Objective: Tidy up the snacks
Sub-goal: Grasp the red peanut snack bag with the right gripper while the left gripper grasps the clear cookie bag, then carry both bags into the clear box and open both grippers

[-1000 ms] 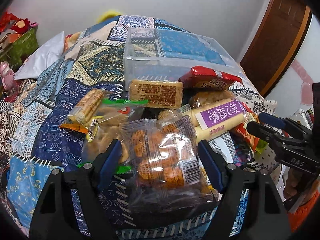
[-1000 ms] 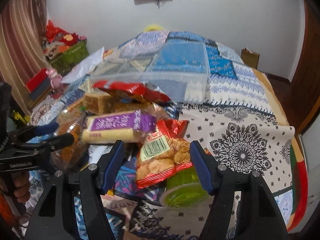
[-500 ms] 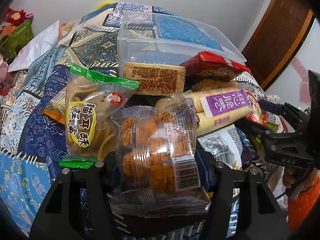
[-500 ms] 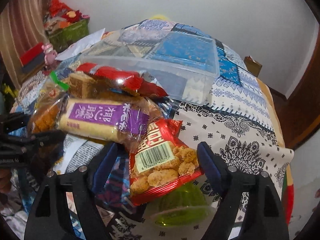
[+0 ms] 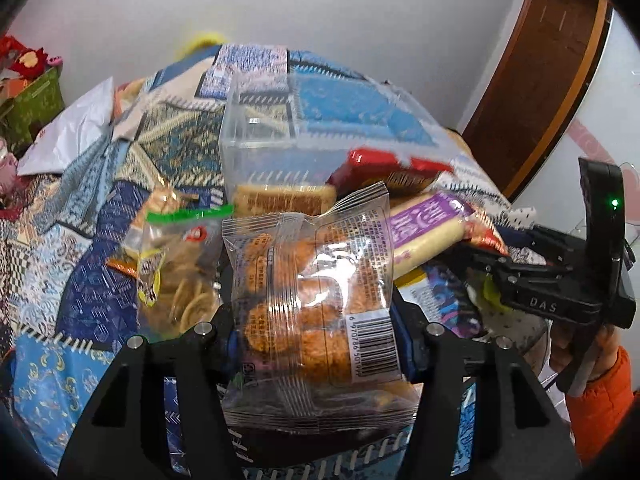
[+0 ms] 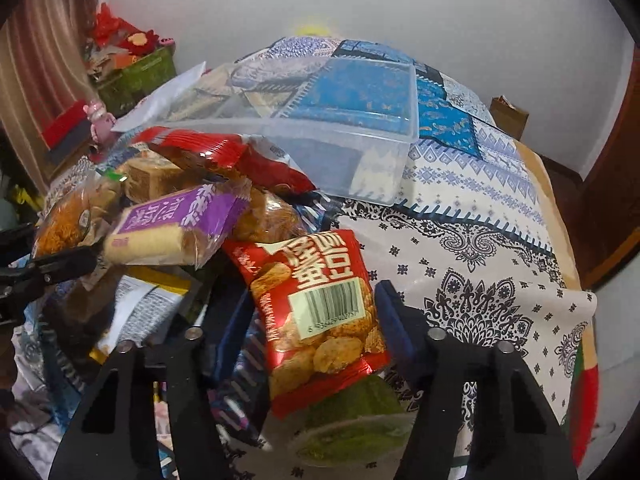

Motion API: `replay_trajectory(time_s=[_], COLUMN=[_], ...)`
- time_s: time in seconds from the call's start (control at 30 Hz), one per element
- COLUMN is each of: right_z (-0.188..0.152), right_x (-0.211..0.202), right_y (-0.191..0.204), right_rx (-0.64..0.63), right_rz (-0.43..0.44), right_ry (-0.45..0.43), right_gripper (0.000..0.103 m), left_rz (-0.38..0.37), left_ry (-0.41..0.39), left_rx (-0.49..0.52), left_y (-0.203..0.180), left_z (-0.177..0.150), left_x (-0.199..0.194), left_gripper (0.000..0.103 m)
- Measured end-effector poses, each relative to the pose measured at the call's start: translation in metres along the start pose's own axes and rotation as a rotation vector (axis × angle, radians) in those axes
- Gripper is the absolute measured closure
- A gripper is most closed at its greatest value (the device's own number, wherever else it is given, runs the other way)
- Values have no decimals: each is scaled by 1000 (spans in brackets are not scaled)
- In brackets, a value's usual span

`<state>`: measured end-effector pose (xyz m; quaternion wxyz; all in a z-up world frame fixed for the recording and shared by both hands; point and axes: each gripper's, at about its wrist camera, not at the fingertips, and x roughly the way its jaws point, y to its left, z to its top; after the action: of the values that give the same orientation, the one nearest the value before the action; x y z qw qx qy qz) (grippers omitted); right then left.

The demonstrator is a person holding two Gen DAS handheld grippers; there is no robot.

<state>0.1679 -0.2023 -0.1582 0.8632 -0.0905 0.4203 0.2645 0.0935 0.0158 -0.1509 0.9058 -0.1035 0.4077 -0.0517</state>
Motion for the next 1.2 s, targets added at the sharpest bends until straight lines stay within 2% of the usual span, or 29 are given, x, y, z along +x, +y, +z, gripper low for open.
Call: replay_trajectory(time_s=[0.1, 0.33, 0.67, 0.97, 1.2], right_z=[2, 8, 33, 68, 94], right_x=[-7, -30, -61, -51, -38], right_y=[0, -4, -3, -4, -7], right_rx=[22, 57, 76, 114, 139], right_rz=[30, 28, 27, 9, 6], right_ry=[-16, -78, -214, -288, -308], right_gripper=[50, 51, 51, 50, 50], left_rz=[1, 9, 30, 72, 89], left_ry=[-30, -96, -176, -227, -219], left_rx=[5, 11, 27, 60, 69], left_y=[-2, -5, -3, -2, 1], left_z=[7, 25, 64, 106, 135], left_x=[-8, -24, -31, -21, 4], left_gripper=[45, 45, 45, 45, 45])
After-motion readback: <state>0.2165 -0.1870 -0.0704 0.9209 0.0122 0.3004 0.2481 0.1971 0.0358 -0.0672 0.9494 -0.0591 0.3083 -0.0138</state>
